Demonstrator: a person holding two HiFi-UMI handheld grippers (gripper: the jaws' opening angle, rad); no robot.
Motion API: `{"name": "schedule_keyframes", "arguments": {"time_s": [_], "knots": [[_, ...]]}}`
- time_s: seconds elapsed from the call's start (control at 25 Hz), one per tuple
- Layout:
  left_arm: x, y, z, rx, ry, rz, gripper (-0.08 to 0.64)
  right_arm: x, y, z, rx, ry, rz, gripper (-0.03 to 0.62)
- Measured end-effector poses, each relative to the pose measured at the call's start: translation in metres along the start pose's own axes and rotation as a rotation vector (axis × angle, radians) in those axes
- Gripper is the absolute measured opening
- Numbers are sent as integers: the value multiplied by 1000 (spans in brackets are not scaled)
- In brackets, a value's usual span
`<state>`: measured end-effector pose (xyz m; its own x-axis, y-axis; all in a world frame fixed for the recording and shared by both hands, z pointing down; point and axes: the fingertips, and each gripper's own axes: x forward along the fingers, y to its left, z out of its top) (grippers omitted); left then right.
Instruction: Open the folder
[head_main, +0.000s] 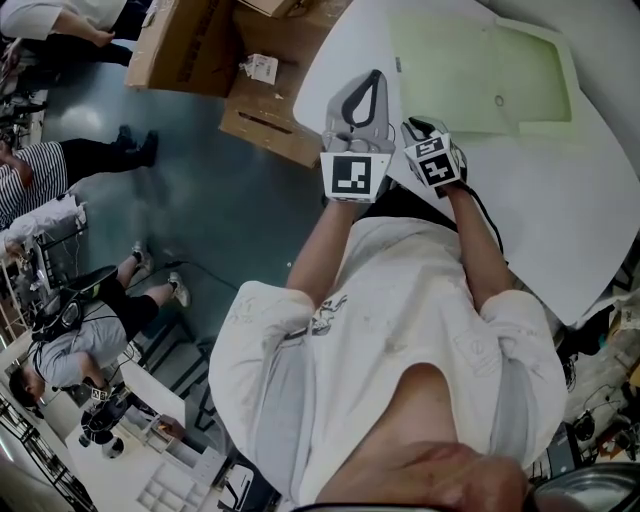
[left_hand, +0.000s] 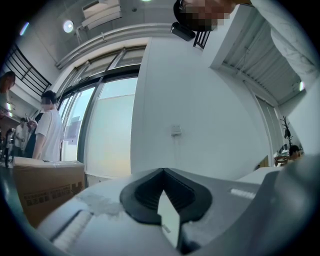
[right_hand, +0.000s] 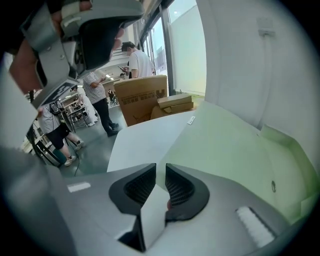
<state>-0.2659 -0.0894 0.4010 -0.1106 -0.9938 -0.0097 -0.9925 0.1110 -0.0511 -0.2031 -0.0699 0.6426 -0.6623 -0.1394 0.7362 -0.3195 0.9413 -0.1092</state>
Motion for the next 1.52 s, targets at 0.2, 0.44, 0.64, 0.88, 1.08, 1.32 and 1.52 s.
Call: {"name": "schedule_keyframes", "arguments": {"time_s": [0.2, 0.44, 0.64, 0.88, 1.08, 1.32, 1.52], "knots": [[2, -4, 3, -3, -8, -12, -6, -22, -7, 18, 11, -82, -39, 66], [5, -10, 5, -10, -8, -24, -6, -57, -25, 44, 30, -213, -116, 72], [8, -20, 8, -7, -13, -46, -6, -79, -40, 53, 31, -268, -175, 72], [14, -32, 8, 7, -19, -81, -6, -92, -51, 55, 48, -298, -206, 72], [19, -42, 13, -3, -26, -91, -6, -106, -59, 58, 56, -329, -224, 72], [25, -57, 13, 27, -31, -138, -6, -122, -72, 56, 79, -363, -269, 72], [30, -69, 16, 19, -27, -162, -6, -138, -86, 53, 101, -391, -319, 74]]}}
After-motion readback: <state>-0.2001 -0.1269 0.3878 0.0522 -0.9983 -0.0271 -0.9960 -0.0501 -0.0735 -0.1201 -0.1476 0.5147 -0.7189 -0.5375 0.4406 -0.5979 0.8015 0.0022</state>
